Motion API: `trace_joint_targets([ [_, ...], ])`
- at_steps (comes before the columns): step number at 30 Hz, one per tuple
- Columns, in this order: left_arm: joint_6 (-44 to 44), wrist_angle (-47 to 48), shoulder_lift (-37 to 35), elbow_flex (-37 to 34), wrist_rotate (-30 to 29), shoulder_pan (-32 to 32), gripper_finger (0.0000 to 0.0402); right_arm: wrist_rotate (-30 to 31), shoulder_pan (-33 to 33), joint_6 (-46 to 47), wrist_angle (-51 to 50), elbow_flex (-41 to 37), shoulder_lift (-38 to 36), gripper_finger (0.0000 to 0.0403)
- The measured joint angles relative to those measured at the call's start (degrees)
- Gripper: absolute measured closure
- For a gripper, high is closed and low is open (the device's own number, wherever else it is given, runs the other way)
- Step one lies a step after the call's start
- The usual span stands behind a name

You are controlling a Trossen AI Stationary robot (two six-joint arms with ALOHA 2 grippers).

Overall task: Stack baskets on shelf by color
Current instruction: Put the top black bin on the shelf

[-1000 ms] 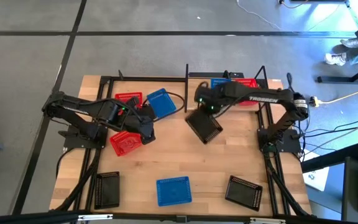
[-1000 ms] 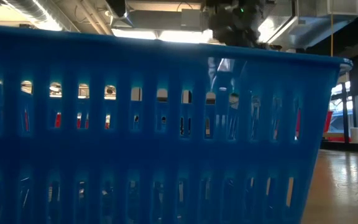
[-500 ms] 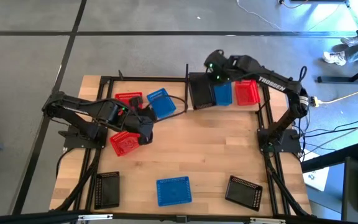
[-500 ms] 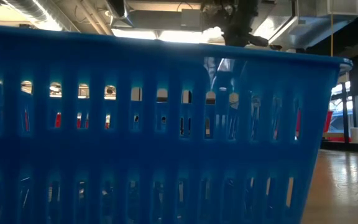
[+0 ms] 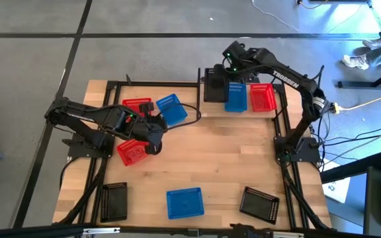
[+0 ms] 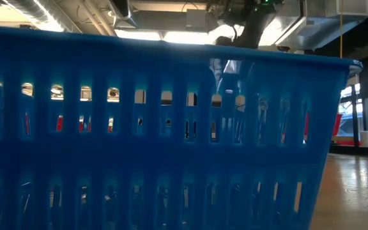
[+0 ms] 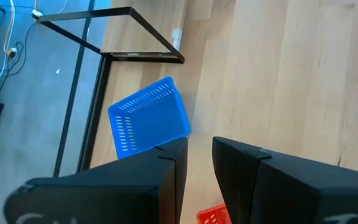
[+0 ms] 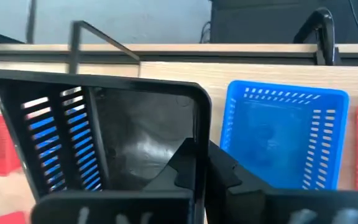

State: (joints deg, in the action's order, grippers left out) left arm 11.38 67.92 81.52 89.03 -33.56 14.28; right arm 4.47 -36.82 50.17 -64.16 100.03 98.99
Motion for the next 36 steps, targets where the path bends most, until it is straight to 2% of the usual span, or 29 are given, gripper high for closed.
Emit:
trace_joint_targets([
  [23,0.2,0.0,0.0,0.0,0.0,2.1,0.0334,-2.8,0.0,-3.9,1.4,0.0,13.0,0.0399],
  [36,0.5,0.0,0.0,0.0,0.0,2.1,0.0334,-3.1,-0.2,-5.4,4.1,-0.1,14.3,0.0390],
])
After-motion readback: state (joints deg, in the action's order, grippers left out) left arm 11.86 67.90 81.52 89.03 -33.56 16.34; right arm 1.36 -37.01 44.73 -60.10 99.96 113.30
